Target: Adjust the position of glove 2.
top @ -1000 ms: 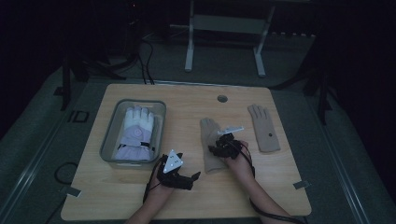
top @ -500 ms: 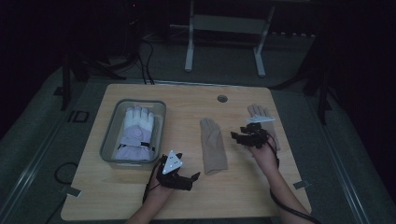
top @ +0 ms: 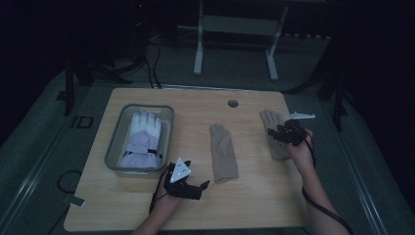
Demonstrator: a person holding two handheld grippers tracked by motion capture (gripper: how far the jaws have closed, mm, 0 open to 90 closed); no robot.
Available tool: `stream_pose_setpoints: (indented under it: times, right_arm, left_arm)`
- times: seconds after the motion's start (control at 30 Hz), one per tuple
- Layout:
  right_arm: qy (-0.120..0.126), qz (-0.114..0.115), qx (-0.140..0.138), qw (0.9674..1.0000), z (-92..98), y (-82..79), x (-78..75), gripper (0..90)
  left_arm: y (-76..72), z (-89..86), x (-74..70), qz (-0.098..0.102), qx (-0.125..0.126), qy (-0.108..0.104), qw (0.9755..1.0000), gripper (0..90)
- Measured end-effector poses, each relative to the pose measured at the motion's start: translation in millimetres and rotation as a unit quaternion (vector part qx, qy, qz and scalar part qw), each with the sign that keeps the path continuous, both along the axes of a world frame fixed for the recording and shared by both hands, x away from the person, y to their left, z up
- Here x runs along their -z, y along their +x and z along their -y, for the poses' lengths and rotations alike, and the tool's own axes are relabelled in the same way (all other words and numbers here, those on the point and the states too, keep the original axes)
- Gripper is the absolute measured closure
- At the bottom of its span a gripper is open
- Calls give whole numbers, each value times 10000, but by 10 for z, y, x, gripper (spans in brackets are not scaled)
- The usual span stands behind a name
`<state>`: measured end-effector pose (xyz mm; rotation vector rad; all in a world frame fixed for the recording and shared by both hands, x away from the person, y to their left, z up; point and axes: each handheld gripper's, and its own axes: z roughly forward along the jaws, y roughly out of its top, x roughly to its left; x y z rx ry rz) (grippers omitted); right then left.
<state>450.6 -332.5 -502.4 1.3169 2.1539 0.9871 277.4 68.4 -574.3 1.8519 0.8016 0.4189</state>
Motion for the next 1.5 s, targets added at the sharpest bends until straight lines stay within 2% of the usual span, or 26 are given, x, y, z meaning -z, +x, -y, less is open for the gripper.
stream_pose_setpoints:
  times: [0.23, 0.3, 0.47, 0.63, 0.7, 0.77, 0.87, 0.93, 1.0, 1.17, 1.37, 1.43, 1.5]
  right_arm:
    - [-109, -80, 172, 9998, 193, 206, 97, 446]
    - [-111, -122, 175, 9997, 216, 256, 129, 412]
    - [-178, -267, 221, 9992, 251, 363, 238, 403]
    - [-445, -466, 167, 9978, 256, 431, 404, 398]
    - [-305, -457, 166, 9984, 287, 438, 435, 431]
    - [-407, -416, 124, 9982, 278, 425, 439, 508]
    - [-443, -436, 184, 9979, 273, 407, 421, 740]
    - [-386, -472, 346, 9975, 267, 400, 416, 792]
    - [-284, -525, 526, 9968, 244, 379, 409, 812]
    - [-118, -383, 768, 9962, 188, 254, 320, 821]
    - [203, -202, 872, 9958, 107, 15, 92, 821]
    - [222, -120, 901, 9956, 66, -86, 19, 822]
    - [330, -127, 934, 9950, 37, -189, -39, 821]
  left_arm:
    - [3, -2, 5, 8, 28, 4, 10000, 21]
    - [3, -1, 6, 10, 16, 12, 10000, 21]
    - [1, -4, 6, 14, 28, -16, 10000, 21]
    - [4, -1, 10, 7, 39, -10, 10000, 21]
    - [5, 0, 11, 1, 40, -12, 10000, 21]
    - [4, 1, 14, -3, 54, -19, 10000, 21]
    - [1, 8, 16, -2, 56, -3, 10000, 21]
    - [1, 9, 15, -4, 48, -14, 10000, 21]
    - [2, 4, 12, 0, 45, -30, 10000, 21]
    - [5, -1, 9, 3, 27, -48, 10000, 21]
    - [3, 3, 6, 19, 21, -54, 10000, 21]
    - [5, 3, 5, 14, 13, -76, 10000, 21]
    - [4, 4, 4, 21, 6, -67, 10000, 21]
